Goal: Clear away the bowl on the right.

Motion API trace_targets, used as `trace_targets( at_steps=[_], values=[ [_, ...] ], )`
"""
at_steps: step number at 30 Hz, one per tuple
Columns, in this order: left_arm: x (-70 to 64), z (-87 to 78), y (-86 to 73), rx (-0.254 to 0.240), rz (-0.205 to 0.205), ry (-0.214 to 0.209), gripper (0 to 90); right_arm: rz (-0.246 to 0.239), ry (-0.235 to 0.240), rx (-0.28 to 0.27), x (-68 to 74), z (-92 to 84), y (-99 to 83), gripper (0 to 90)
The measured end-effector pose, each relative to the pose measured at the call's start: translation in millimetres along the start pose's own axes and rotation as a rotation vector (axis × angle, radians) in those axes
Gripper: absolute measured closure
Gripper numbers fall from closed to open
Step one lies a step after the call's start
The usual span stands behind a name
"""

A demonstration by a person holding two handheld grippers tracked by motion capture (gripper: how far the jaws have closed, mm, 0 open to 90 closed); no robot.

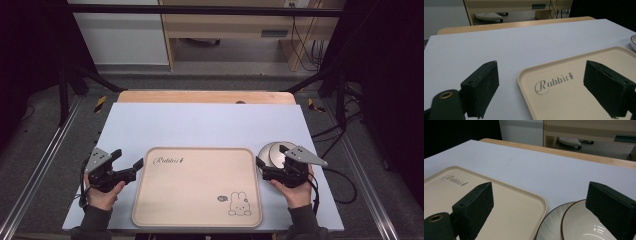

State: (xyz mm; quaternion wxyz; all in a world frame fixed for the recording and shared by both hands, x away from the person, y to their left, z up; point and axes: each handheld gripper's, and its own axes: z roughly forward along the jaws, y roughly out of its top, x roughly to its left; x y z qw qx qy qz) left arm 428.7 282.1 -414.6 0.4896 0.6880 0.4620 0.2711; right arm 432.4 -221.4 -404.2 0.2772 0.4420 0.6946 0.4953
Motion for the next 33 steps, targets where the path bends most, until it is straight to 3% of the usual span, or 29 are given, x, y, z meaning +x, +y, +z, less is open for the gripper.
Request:
trace_targets(
  at_steps=[19, 26, 33],
  values=[
    [-0.3, 0.5, 0.2, -0.003, 0.007, -0.003, 13.1, -0.012, -0.034, 0.024, -2.7, -6.7, 5.8, 10.7],
    [0.3, 1.3, -0.3, -0.002, 0.002, 0.002, 13.4, 0.018, -0.072, 0.029, -14.7, -13.5, 8.5, 12.2],
    [0.4, 2.3, -1.1, 0.005, 0.006, 0.004, 13.4, 0.039, -0.081, 0.024, -28.2, -20.0, 9.8, 14.2]
  ],
)
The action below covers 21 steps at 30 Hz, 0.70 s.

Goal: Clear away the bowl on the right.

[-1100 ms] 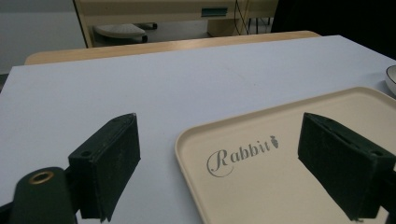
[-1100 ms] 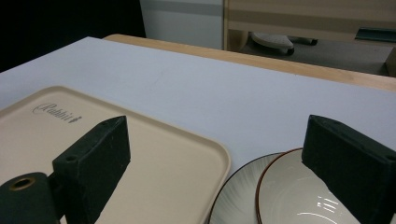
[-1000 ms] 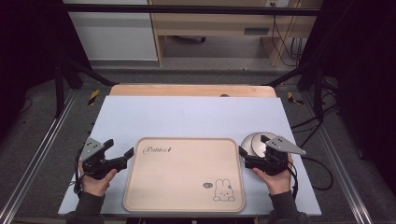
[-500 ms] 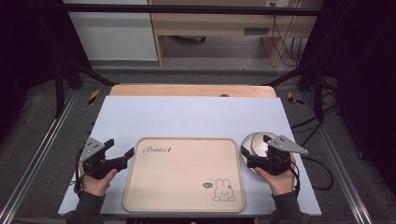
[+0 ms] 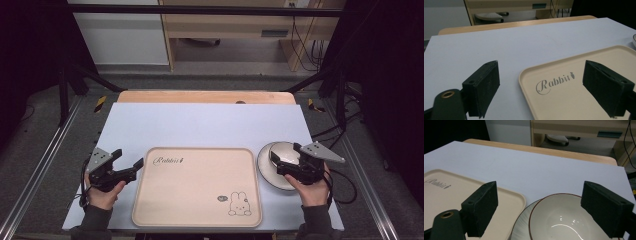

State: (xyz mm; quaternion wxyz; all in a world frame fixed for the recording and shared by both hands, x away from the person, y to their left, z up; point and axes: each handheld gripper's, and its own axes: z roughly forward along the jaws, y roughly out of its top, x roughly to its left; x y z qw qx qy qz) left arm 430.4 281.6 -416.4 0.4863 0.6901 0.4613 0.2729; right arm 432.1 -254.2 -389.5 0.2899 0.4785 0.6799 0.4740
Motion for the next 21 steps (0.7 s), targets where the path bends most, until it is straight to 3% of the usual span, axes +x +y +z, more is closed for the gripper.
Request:
trace_targets(
  at_steps=[6, 17, 21],
  values=[
    [-0.2, 1.4, -0.9, 0.008, 0.003, 0.002, 13.5, 0.017, -0.041, 0.0, -15.4, -2.8, -3.2, 17.0],
    [-1.5, 4.5, -3.4, 0.021, 0.011, 0.005, 13.6, 0.049, -0.099, 0.067, -35.2, -3.4, -10.6, 16.7],
    [-2.0, 4.3, -3.0, 0.019, 0.012, 0.001, 13.6, 0.067, -0.124, 0.069, -43.8, -5.4, -12.9, 18.3]
  ],
)
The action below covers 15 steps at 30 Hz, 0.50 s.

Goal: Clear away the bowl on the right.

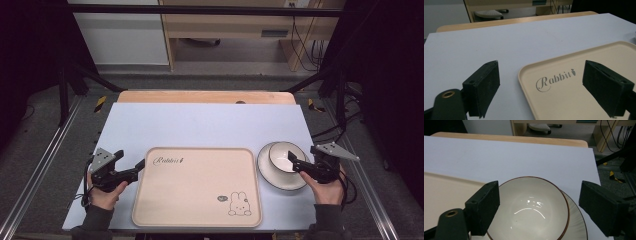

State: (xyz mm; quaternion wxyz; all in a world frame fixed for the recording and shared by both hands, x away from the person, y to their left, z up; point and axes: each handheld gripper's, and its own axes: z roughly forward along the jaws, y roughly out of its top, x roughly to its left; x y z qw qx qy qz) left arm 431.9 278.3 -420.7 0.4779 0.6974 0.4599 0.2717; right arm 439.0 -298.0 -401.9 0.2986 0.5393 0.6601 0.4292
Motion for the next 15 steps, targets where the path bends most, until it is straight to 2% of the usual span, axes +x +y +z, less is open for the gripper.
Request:
trace_targets(
  at_steps=[3, 7, 11, 15],
  values=[
    [-0.1, 0.3, -0.1, 0.003, 0.001, 0.0, 13.6, 0.019, 0.007, 0.013, -4.6, 0.2, -1.1, 20.4],
    [-0.7, 0.7, -0.2, 0.005, 0.002, -0.002, 13.6, 0.041, -0.015, 0.048, -12.8, 4.9, -4.8, 23.9],
    [-1.1, 1.0, -0.2, 0.006, 0.003, -0.002, 13.7, 0.041, -0.042, 0.087, -17.6, 10.5, -7.4, 25.6],
    [-1.9, 1.4, -0.4, 0.008, 0.007, -0.001, 13.7, 0.03, -0.038, 0.144, -18.0, 17.6, -8.2, 31.0]
  ],
)
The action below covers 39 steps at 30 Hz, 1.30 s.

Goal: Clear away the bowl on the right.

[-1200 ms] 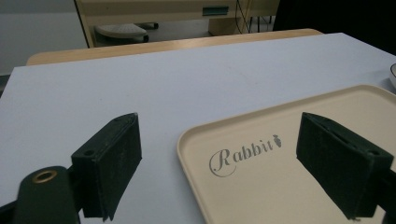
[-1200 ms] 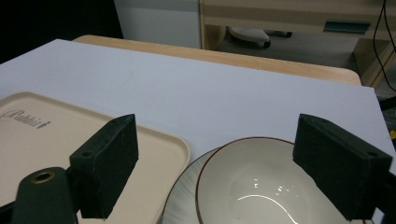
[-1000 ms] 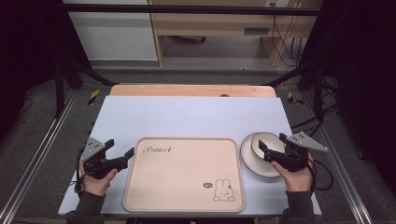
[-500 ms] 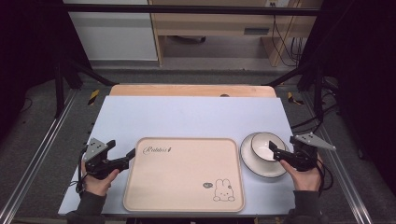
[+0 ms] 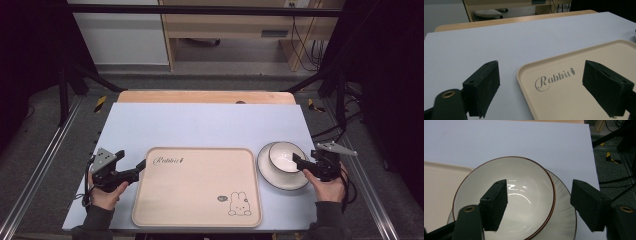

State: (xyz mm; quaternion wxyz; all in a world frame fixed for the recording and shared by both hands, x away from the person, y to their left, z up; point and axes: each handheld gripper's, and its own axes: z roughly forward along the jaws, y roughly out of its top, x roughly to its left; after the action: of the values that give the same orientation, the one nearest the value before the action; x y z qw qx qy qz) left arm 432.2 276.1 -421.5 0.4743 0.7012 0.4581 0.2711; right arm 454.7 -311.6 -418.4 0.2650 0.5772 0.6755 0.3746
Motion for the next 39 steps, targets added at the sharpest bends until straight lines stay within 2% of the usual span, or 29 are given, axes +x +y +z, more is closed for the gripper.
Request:
trace_targets(
  at_steps=[5, 13, 17, 23, 33, 39],
  values=[
    [-0.3, 0.7, -0.3, 0.003, 0.0, -0.001, 13.9, -0.026, -0.011, 0.031, 0.3, 7.9, 0.3, 37.9],
    [-0.4, 1.3, -0.5, 0.006, 0.001, 0.0, 14.2, -0.015, -0.017, 0.087, -2.1, 17.9, 0.9, 48.7],
    [-0.5, 1.9, -0.8, 0.01, 0.001, -0.001, 14.2, -0.027, -0.024, 0.115, -2.3, 22.3, 3.0, 54.6],
    [-0.9, 2.3, -1.0, 0.015, 0.007, -0.004, 14.3, -0.007, -0.028, 0.146, -4.2, 26.8, 4.3, 58.5],
    [-0.2, 2.9, -1.2, 0.021, 0.005, -0.003, 14.5, -0.012, -0.029, 0.211, -5.5, 33.8, 3.1, 67.3],
    [-0.3, 3.4, -1.3, 0.025, 0.003, -0.002, 14.5, 0.008, -0.038, 0.235, -6.8, 36.2, 3.1, 71.5]
  ],
)
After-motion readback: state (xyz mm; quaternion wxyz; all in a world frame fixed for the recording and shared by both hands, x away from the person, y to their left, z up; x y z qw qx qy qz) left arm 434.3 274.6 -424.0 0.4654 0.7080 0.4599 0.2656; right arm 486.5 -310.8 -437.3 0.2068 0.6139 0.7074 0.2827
